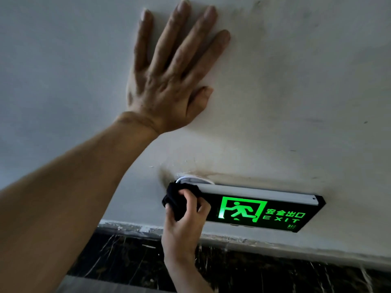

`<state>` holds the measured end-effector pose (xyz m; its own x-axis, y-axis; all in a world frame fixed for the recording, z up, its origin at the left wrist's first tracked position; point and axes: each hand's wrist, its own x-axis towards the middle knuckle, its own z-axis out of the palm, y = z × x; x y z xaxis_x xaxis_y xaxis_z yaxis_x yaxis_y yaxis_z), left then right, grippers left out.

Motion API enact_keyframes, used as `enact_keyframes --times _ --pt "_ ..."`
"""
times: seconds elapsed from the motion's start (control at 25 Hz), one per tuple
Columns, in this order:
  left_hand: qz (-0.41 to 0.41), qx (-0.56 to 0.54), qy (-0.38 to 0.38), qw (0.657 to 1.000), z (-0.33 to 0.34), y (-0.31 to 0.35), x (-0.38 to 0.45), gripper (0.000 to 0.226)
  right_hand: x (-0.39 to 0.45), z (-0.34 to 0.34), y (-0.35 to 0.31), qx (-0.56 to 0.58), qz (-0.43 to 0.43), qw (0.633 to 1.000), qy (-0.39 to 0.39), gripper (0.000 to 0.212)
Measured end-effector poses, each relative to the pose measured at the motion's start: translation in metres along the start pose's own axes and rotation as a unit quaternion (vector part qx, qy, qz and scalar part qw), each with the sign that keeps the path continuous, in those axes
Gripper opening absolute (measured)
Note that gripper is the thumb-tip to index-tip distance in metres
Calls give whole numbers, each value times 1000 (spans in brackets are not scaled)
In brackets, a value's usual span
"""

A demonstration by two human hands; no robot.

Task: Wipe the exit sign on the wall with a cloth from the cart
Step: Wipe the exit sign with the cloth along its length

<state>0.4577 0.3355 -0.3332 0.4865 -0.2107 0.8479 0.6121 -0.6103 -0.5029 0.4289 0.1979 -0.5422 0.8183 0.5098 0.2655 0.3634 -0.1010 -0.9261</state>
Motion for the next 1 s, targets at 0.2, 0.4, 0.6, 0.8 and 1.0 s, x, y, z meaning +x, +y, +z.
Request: enact_keyframes --times 0.2,0.4,0.6,0.8,1.0 --pt "-6 4 3 1000 0 -2 0 59 -14 4 27 -54 21 997 -41 33" --pt "1 12 5 1000 2 0 0 60 -8 -15 54 -54 65 996 -21 35" --pt "1 16 5 1000 3 -2 -2 64 15 -75 93 -58 116 990 59 45" --pt "7 21 12 1000 2 -2 -3 67 51 -143 122 -28 213 963 163 55" --pt "5 18 9 1000 3 -4 -5 70 81 -179 118 257 352 865 249 44"
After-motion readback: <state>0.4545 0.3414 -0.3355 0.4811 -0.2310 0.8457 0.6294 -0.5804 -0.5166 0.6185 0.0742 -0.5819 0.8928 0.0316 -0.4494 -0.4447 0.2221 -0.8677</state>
